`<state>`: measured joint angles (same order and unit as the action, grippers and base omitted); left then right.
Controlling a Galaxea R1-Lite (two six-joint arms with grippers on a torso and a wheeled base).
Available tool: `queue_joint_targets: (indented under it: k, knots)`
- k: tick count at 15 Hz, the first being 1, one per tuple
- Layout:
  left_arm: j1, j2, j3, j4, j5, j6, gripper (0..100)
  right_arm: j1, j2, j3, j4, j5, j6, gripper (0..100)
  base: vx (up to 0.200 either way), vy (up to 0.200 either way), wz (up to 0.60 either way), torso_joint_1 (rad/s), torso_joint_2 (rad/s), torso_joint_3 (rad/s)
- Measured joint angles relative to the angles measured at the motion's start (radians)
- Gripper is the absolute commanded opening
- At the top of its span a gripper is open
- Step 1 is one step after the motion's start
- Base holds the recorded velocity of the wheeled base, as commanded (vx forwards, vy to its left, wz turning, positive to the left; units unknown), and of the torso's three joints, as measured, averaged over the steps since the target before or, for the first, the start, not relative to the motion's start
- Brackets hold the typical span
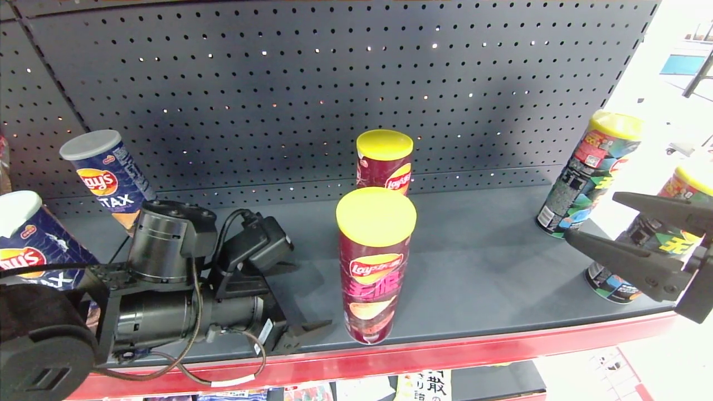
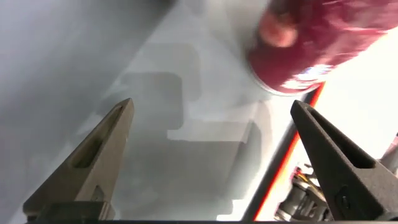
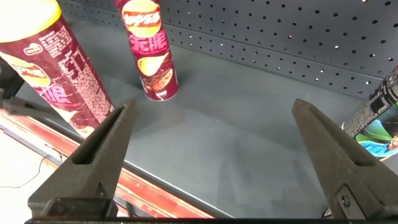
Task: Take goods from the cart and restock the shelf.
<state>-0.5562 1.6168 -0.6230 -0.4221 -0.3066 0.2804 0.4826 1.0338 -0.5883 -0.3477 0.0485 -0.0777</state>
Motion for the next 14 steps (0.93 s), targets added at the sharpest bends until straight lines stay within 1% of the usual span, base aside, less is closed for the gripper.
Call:
queue_joint_targets:
  k: [2, 4, 6, 10, 14]
  knots:
    - [-0.004, 0.009, 0.000, 0.000, -0.012, 0.005, 100, 0.000, -0.001, -0.001, 0.000, -0.001, 0.000, 100, 0.000, 0.000, 0.00, 0.000, 0.00, 0.000]
    - [-0.008, 0.019, -0.003, -0.001, -0.016, 0.019, 100, 0.000, -0.002, -0.001, 0.000, -0.001, 0.000, 100, 0.000, 0.000, 0.00, 0.000, 0.00, 0.000]
    - [-0.011, 0.026, -0.005, 0.000, -0.020, 0.021, 100, 0.000, -0.003, -0.001, 0.000, -0.001, 0.000, 100, 0.000, 0.000, 0.00, 0.000, 0.00, 0.000]
    - [-0.013, 0.038, -0.009, 0.000, -0.024, 0.043, 100, -0.001, -0.003, -0.001, 0.000, -0.001, 0.000, 100, 0.000, 0.000, 0.00, 0.000, 0.00, 0.000]
    - [-0.023, 0.051, -0.012, 0.000, -0.024, 0.047, 100, -0.001, -0.003, -0.001, 0.000, -0.002, 0.000, 100, 0.000, 0.000, 0.00, 0.000, 0.00, 0.000]
